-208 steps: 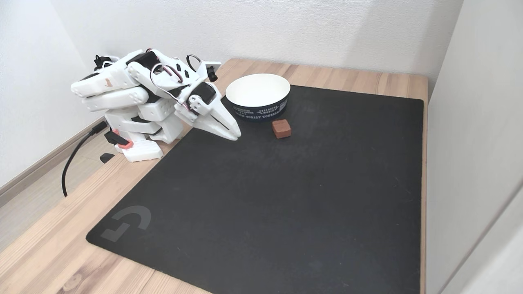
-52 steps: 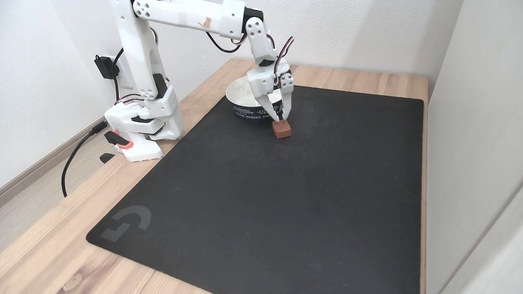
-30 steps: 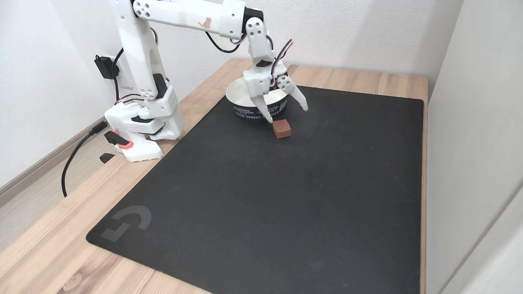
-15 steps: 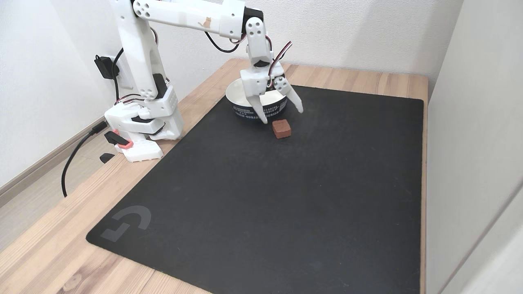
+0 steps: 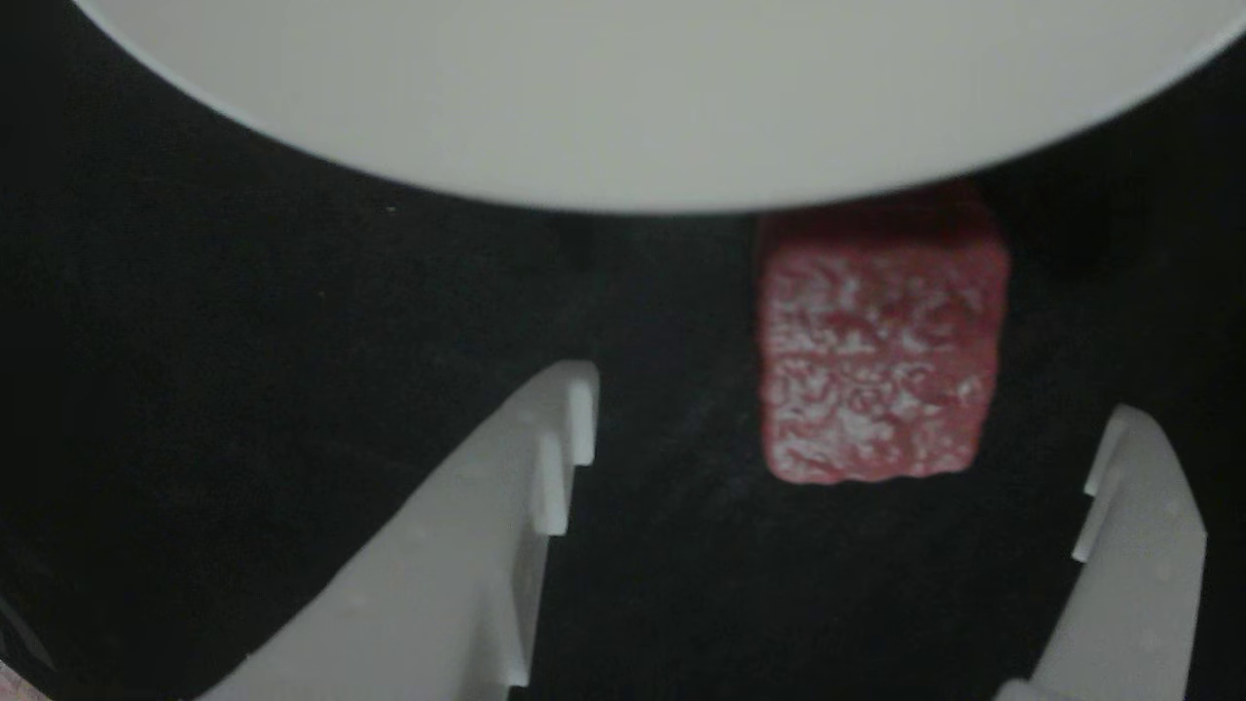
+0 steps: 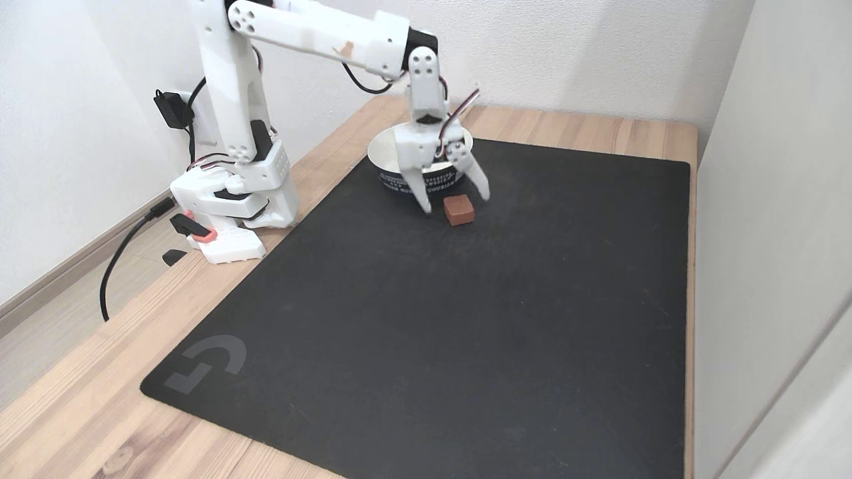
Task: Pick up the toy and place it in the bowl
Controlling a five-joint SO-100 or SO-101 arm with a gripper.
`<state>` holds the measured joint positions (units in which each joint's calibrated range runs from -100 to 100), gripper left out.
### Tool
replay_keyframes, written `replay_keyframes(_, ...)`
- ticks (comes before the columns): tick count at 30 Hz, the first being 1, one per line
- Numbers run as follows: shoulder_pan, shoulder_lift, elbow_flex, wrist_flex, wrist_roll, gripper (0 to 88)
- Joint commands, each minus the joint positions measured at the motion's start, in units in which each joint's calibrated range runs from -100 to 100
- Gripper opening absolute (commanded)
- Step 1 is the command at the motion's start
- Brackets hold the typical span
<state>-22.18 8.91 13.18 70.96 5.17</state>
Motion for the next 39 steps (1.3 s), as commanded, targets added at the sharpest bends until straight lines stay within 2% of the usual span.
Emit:
replay_keyframes(1, 0.31, 0.89, -2.05, -1.95, 0.41, 34.6)
replay_keyframes(31, 0.22, 4.89, -1.33, -4.4, 0.05, 34.4)
replay_keyframes(34, 0.22, 5.64, -1.33, -4.4, 0.05, 27.2)
replay_keyframes(39, 0.14, 5.72, -1.33, -4.49, 0.05, 8.8)
